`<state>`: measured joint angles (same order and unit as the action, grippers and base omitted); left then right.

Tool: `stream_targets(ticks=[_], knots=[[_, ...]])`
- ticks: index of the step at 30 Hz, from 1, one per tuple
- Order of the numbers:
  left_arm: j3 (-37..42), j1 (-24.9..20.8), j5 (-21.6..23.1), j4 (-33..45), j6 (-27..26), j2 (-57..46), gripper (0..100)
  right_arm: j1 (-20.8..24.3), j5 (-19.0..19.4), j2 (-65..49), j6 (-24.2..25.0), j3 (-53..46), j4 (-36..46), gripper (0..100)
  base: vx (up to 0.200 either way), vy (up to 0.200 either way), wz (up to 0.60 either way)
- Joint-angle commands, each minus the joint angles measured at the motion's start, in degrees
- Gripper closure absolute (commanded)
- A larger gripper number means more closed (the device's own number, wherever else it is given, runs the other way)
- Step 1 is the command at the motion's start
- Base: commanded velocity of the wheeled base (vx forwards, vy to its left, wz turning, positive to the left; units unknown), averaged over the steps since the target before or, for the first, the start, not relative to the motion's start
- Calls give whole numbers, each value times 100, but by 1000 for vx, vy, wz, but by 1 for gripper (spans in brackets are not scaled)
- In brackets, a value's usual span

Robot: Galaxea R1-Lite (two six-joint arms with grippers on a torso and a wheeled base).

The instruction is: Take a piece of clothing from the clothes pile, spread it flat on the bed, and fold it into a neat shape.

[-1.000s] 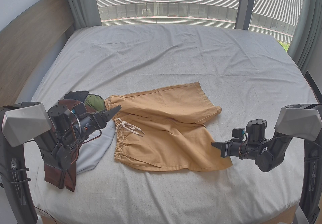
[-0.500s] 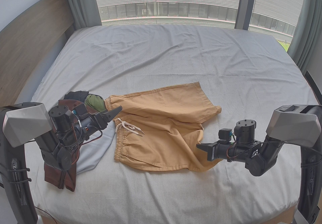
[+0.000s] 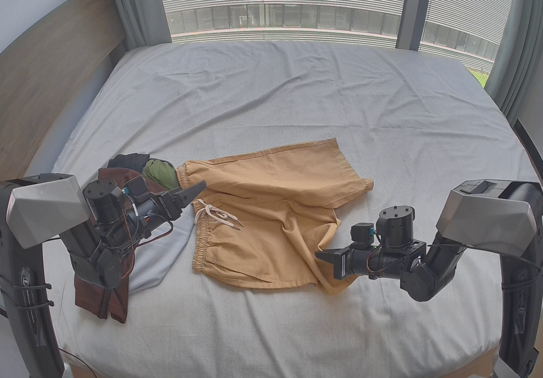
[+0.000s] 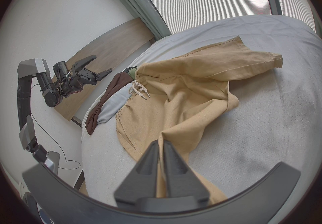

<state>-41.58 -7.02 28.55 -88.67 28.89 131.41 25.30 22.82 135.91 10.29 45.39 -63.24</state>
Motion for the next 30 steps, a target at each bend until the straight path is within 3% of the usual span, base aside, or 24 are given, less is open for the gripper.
stream_targets(ticks=[1, 8, 18, 25, 30], knots=[[1, -1, 1, -1, 2, 25, 0, 72, 3, 102, -1, -21, -21, 0, 0, 0, 0], [1, -1, 1, -1, 2, 25, 0, 257, 12, 120, 35, -21, -92, 0, 0, 0, 0], [1, -1, 1, -1, 2, 25, 0, 160, -6, -162, 79, -329, -92, 0, 0, 0, 0], [1, -19, 1, -1, 2, 25, 0, -614, -23, -170, 70, -206, -48, 0, 0, 0, 0], [-8, -36, 1, -1, 2, 25, 0, -895, -23, -109, 70, -118, -21, 0, 0, 0, 0]])
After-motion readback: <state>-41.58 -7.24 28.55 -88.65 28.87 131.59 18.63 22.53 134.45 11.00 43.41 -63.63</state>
